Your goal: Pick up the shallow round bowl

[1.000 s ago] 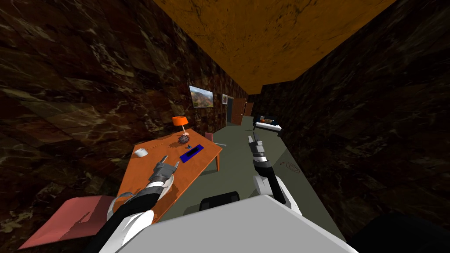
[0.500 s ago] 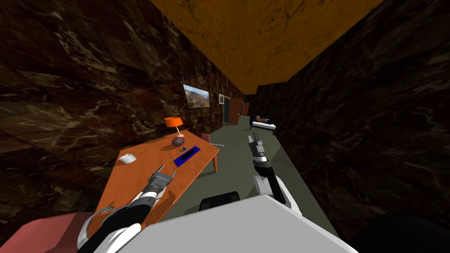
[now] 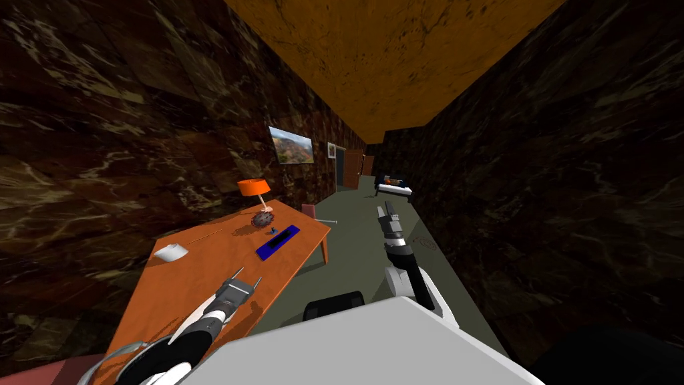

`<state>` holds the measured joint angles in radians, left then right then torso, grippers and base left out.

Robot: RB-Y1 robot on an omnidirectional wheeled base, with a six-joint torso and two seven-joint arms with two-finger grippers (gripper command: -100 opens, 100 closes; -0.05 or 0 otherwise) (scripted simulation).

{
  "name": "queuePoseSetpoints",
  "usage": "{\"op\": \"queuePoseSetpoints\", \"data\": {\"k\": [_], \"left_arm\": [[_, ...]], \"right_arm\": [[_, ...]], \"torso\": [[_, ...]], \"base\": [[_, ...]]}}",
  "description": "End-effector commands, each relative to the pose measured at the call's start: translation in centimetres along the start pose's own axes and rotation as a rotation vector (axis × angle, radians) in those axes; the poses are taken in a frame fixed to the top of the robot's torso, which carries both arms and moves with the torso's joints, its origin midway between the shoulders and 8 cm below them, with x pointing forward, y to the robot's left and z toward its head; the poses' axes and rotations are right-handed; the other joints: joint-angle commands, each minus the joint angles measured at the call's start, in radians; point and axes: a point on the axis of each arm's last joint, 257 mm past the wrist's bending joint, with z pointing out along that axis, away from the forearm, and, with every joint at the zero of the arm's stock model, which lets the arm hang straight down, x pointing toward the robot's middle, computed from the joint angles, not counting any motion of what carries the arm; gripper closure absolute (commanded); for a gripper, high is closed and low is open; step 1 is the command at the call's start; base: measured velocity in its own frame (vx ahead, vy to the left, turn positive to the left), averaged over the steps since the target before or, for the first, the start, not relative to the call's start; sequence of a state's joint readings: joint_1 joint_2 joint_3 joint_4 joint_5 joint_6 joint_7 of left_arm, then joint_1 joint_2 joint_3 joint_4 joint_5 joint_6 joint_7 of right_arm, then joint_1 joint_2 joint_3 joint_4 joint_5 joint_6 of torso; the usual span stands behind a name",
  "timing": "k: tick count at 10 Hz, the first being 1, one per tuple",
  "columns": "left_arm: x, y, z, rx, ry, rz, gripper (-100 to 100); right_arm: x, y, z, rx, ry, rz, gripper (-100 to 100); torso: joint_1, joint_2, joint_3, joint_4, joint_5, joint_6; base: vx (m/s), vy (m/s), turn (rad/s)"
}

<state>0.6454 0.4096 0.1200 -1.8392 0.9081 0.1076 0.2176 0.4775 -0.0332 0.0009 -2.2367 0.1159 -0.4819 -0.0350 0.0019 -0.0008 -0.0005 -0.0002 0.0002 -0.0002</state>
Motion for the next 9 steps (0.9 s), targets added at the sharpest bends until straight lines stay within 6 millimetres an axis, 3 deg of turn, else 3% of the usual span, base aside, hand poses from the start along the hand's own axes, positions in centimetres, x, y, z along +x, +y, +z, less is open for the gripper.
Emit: {"op": "queuePoseSetpoints", "data": {"k": [1,2,5,6,8,9], "left_arm": [[-2.8,1.8,-0.8,-0.068,-0.057,-0.031,-100],[-2.8,1.8,-0.8,-0.068,-0.057,-0.031,-100],[-8.1,4.2,-3.0,-0.178,-0.161,-0.066,-100],[-8.1,4.2,-3.0,-0.178,-0.161,-0.066,-100],[-11.4,5.6,-4.8,-0.244,-0.23,-0.085,-100],[-11.4,5.6,-4.8,-0.244,-0.23,-0.085,-100]], "right_arm": [[0.0,0.0,0.0,0.0,0.0,0.0,0],[0.0,0.0,0.0,0.0,0.0,0.0,0],[0.0,0.0,0.0,0.0,0.0,0.0,0],[0.0,0.0,0.0,0.0,0.0,0.0,0],[0.0,0.0,0.0,0.0,0.0,0.0,0],[0.0,0.0,0.0,0.0,0.0,0.0,0]], "torso": [[0.0,0.0,0.0,0.0,0.0,0.0],[0.0,0.0,0.0,0.0,0.0,0.0],[0.0,0.001,0.0,0.0,0.0,0.0],[0.001,0.001,0.001,0.0,0.0,0.0],[0.0,0.001,0.001,0.0,0.0,0.0],[0.001,0.001,0.001,0.0,0.0,0.0]], "base": [[0.017,0.031,-0.168],[0.008,0.029,-0.055],[0.007,0.032,-0.131],[0.005,0.031,-0.05],[0.002,0.033,-0.114],[0.001,0.034,-0.049]]}}
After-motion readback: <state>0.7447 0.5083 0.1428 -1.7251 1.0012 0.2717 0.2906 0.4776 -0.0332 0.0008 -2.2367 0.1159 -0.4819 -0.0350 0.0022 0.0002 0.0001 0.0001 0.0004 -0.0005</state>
